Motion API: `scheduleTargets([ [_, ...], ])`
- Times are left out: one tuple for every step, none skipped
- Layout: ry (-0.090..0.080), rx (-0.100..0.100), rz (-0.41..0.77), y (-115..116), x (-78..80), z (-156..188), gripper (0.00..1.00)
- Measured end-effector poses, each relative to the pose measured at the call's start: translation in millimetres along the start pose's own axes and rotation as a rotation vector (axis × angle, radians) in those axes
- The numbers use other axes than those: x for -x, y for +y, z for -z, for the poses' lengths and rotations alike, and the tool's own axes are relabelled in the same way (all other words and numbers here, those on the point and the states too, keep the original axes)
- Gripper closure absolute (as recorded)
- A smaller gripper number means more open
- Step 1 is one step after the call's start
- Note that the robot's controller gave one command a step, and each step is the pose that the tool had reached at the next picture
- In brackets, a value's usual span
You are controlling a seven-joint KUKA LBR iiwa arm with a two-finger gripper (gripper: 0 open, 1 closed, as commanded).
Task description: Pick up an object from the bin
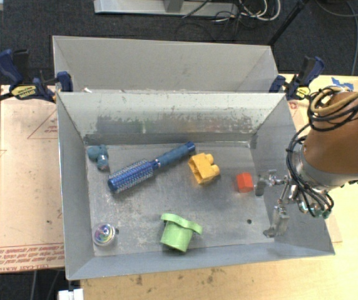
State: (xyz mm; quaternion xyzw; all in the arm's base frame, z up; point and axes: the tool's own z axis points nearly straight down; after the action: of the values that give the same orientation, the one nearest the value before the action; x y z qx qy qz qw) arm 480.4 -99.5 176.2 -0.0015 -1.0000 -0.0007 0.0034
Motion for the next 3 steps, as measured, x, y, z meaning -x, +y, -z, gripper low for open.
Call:
scheduleTargets([
  [-0.002, 0.003, 0.149, 85.2, 28.7, -94.4, 0.0],
  [-0.012, 0.001, 0.317, 150.2, 15.7, -22.2, 0.0],
  [-0.004, -0.001, 0.322, 144.6, 21.3, -109.7, 0.0],
])
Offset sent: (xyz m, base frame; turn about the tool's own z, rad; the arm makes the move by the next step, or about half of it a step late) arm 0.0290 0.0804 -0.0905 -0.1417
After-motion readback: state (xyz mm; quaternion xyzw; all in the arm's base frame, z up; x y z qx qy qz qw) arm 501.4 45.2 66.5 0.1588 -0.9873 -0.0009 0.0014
